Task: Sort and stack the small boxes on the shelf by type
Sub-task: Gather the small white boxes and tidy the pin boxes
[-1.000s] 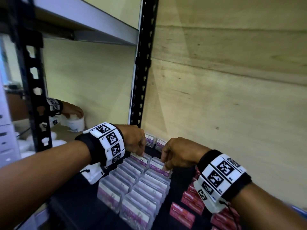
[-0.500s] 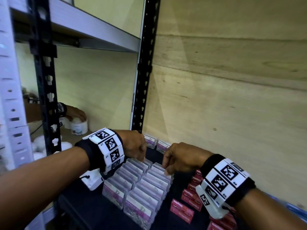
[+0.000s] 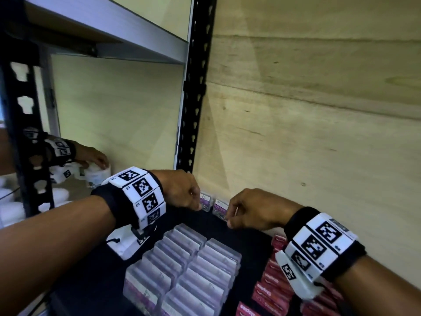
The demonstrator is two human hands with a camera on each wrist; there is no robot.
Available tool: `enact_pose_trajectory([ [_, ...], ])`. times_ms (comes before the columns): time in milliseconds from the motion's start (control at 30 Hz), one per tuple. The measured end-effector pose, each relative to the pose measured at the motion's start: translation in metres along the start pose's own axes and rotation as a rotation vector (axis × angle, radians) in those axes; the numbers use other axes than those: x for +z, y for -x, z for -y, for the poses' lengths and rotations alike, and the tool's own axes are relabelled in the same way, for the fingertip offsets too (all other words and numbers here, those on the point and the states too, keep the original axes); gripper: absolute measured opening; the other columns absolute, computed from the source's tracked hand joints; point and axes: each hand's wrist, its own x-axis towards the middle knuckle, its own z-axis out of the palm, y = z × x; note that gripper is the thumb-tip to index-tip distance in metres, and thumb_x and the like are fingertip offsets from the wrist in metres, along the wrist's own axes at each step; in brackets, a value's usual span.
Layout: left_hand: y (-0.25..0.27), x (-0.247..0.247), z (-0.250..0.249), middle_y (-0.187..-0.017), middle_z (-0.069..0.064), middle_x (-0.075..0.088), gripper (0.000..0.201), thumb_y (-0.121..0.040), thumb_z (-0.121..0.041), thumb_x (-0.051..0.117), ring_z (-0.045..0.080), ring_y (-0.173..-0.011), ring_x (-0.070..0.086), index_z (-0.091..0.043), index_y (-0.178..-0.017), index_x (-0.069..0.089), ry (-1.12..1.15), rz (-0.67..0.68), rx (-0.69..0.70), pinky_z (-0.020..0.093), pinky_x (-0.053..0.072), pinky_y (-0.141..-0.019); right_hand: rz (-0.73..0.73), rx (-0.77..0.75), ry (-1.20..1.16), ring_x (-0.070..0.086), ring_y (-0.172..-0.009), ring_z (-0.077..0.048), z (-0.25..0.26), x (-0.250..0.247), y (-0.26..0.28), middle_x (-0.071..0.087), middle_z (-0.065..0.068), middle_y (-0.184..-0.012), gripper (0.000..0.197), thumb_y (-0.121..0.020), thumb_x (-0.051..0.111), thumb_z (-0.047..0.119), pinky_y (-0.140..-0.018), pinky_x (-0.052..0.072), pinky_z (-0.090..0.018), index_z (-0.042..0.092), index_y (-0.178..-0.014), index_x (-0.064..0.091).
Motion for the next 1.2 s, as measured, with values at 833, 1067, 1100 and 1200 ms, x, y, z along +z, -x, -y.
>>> enact_pose_trajectory([
  [833,-0.075,0.006,0.022,-0.125,-0.004,0.061,0.035,-0.094,-0.048,0.055,0.014,-0.112,0.055,-0.037,-0.127,0.061,-0.124,-0.028,0.06,0.029,0.044,-0.096,0.012,0.088,0.166,0.058,-0.089,-0.016,-0.014,-0.003,-0.057,0.067,0.001,-0.107,0.028,-0.086,0.075,0.026,-0.072,0.042,-0.025,0.021,-0.112,0.065],
  [1067,-0.052,0.003,0.007,-0.12,-0.009,0.066,0.029,-0.094,-0.043,0.059,0.009,-0.108,0.059,-0.036,-0.121,0.067,-0.098,0.035,0.088,0.028,0.046,-0.1,0.061,0.089,0.156,0.06,-0.088,-0.014,-0.007,-0.001,-0.041,0.062,0.008,-0.086,0.026,-0.084,0.077,0.028,-0.075,0.047,-0.026,0.023,-0.107,0.068],
  [1100,-0.048,0.003,0.005,-0.119,-0.01,0.066,0.029,-0.094,-0.042,0.059,0.009,-0.108,0.059,-0.036,-0.121,0.067,-0.099,0.042,0.089,0.028,0.046,-0.1,0.067,0.09,0.145,0.061,-0.09,-0.015,-0.006,-0.001,-0.038,0.064,0.007,-0.088,0.025,-0.083,0.078,0.028,-0.078,0.049,-0.027,0.024,-0.106,0.068],
  [1200,-0.036,0.005,0.0,-0.119,-0.013,0.066,0.03,-0.093,-0.044,0.059,0.008,-0.109,0.059,-0.037,-0.122,0.067,-0.115,0.067,0.097,0.027,0.045,-0.1,0.093,0.082,0.105,0.065,-0.097,-0.015,-0.005,0.0,-0.026,0.071,0.004,-0.101,0.022,-0.082,0.078,0.029,-0.088,0.052,-0.03,0.025,-0.101,0.067],
])
